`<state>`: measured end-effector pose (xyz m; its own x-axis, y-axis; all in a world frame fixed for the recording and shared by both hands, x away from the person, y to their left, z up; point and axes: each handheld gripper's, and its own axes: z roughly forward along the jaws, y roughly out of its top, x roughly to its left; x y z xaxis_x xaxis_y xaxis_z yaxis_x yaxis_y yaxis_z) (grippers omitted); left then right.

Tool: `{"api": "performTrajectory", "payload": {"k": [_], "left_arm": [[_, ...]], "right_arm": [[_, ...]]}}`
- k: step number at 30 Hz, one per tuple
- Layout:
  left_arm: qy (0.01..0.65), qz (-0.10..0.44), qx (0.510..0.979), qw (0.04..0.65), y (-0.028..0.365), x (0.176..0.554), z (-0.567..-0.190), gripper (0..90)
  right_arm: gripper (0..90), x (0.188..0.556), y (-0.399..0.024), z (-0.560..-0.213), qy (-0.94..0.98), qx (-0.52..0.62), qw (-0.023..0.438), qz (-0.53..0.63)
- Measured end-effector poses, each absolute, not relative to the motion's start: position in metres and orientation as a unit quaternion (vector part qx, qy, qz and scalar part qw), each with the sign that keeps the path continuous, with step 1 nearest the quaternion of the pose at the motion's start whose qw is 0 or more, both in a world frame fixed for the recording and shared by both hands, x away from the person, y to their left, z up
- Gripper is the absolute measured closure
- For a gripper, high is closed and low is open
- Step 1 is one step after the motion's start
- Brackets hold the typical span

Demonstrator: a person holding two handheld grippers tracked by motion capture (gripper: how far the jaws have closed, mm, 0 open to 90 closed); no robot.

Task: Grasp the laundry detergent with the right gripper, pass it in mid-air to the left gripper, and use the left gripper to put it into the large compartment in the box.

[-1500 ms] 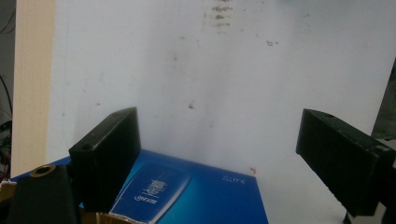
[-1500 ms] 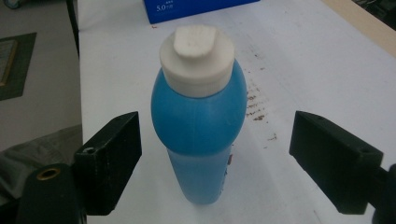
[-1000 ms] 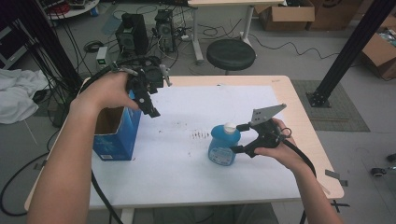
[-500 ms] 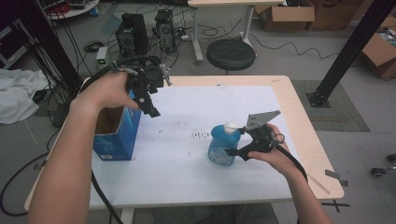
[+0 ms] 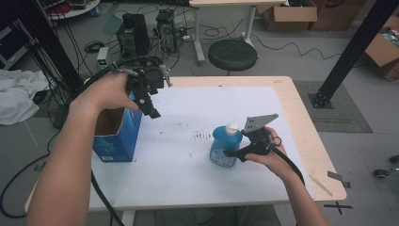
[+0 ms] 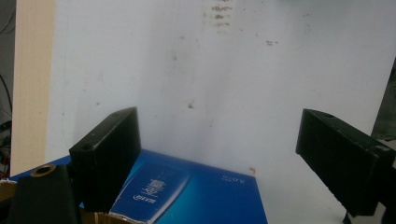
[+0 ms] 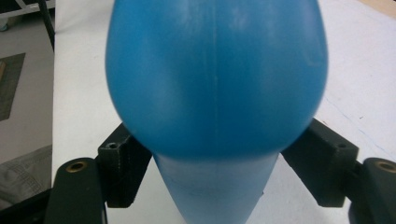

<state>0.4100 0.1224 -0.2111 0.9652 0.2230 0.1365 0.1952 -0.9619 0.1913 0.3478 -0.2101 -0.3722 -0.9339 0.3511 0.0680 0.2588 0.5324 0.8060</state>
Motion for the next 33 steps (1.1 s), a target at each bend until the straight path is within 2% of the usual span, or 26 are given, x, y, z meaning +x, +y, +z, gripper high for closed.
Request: {"api": "performTrajectory", "payload": {"k": [13, 15, 20, 33], "left_arm": [[0.103, 0.078, 0.988, 0.085, 0.1217, 0.4113, -0.2117, 14.6], [0.105, 0.077, 0.987, 0.088, 0.1221, 0.4108, -0.2122, 14.6], [0.103, 0.077, 0.988, 0.085, 0.1226, 0.4112, -0.2117, 14.6], [0.100, 0.078, 0.988, 0.091, 0.1209, 0.4104, -0.2135, 15.0]], "right_arm": [[33.5, 0.3475, -0.2053, -0.3749, 0.871, 0.176, 0.058, 0.456], [37.8, 0.3477, -0.2044, -0.3765, 0.871, 0.176, 0.060, 0.455], [40.9, 0.3480, -0.2048, -0.3784, 0.868, 0.178, 0.052, 0.461], [45.1, 0.3492, -0.2072, -0.3766, 0.869, 0.164, 0.067, 0.461]]}}
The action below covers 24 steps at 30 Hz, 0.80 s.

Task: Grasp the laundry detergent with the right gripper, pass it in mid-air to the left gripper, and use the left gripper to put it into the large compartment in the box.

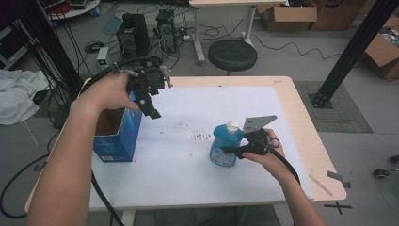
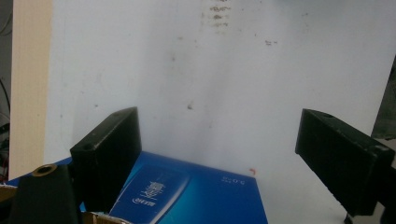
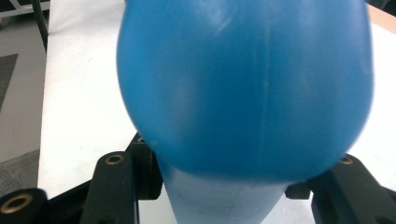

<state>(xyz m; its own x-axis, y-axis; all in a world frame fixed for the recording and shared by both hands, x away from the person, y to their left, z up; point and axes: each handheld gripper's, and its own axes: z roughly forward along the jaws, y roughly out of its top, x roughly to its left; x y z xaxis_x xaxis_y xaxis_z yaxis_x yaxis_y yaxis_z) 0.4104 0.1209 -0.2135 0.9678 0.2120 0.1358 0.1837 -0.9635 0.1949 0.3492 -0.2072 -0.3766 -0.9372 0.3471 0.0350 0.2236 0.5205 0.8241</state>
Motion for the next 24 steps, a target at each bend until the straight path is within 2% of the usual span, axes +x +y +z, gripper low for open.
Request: {"api": "performTrajectory", "payload": {"k": [11, 24], "left_arm": [[0.096, 0.075, 0.988, 0.091, 0.121, 0.411, -0.213, 14.9], [0.091, 0.074, 0.988, 0.102, 0.118, 0.408, -0.204, 14.8]], "right_arm": [[45.8, 0.358, -0.209, -0.374, 0.873, 0.139, 0.058, 0.464], [45.9, 0.378, -0.199, -0.335, 0.886, 0.094, 0.026, 0.453]]}}
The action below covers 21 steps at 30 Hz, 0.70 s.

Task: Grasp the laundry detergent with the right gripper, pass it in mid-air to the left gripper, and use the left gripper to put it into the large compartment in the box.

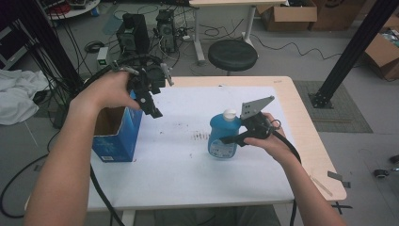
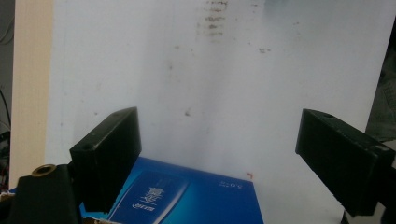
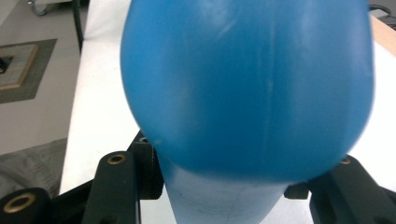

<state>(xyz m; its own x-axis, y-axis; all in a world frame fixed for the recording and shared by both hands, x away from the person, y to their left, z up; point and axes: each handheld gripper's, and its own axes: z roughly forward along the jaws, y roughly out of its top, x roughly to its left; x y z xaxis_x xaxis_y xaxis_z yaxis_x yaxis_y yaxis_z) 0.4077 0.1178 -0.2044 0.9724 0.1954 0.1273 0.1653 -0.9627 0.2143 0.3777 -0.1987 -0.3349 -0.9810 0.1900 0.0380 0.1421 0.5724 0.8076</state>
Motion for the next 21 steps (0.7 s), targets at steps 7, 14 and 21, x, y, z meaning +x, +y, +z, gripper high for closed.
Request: {"api": "performTrajectory", "payload": {"k": [7, 14, 21], "left_arm": [[0.077, 0.071, 0.989, 0.108, 0.110, 0.403, -0.198, 14.5], [0.065, 0.070, 0.989, 0.116, 0.102, 0.400, -0.191, 14.5], [0.057, 0.071, 0.987, 0.130, 0.097, 0.395, -0.188, 14.5]], "right_arm": [[45.9, 0.388, -0.184, -0.314, 0.892, 0.064, 0.010, 0.448], [45.9, 0.395, -0.163, -0.297, 0.899, 0.041, 0.007, 0.436], [46.1, 0.398, -0.141, -0.286, 0.902, 0.023, 0.001, 0.431]]}}
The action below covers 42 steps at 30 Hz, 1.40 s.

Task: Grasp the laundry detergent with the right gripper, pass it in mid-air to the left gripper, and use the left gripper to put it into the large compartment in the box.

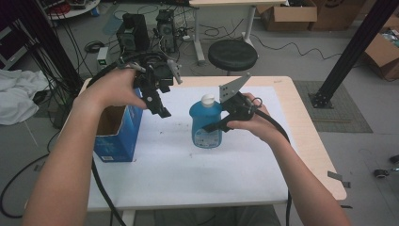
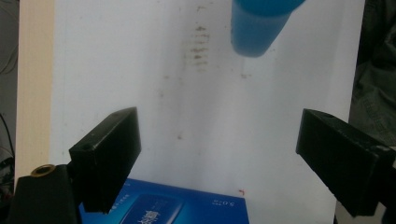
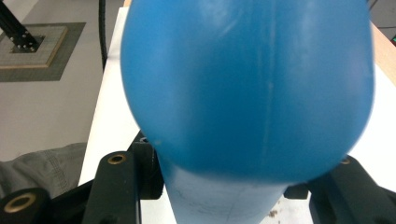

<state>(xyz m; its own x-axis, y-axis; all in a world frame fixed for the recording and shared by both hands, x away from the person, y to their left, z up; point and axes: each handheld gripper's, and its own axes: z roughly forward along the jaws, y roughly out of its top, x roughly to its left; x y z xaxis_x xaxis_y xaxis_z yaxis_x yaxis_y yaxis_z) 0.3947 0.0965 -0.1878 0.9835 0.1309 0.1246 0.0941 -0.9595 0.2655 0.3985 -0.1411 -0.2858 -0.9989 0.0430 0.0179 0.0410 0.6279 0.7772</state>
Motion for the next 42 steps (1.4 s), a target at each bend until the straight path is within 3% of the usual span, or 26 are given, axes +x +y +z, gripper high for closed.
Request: {"api": "performTrajectory", "payload": {"k": [21, 42], "left_arm": [[0.028, 0.061, 0.986, 0.155, 0.083, 0.387, -0.180, 14.3], [0.003, 0.048, 0.988, 0.144, 0.056, 0.385, -0.185, 15.4]], "right_arm": [[46.1, 0.396, -0.094, -0.271, 0.911, -0.011, -0.001, 0.412], [46.1, 0.394, -0.089, -0.272, 0.911, -0.010, -0.004, 0.411]]}}
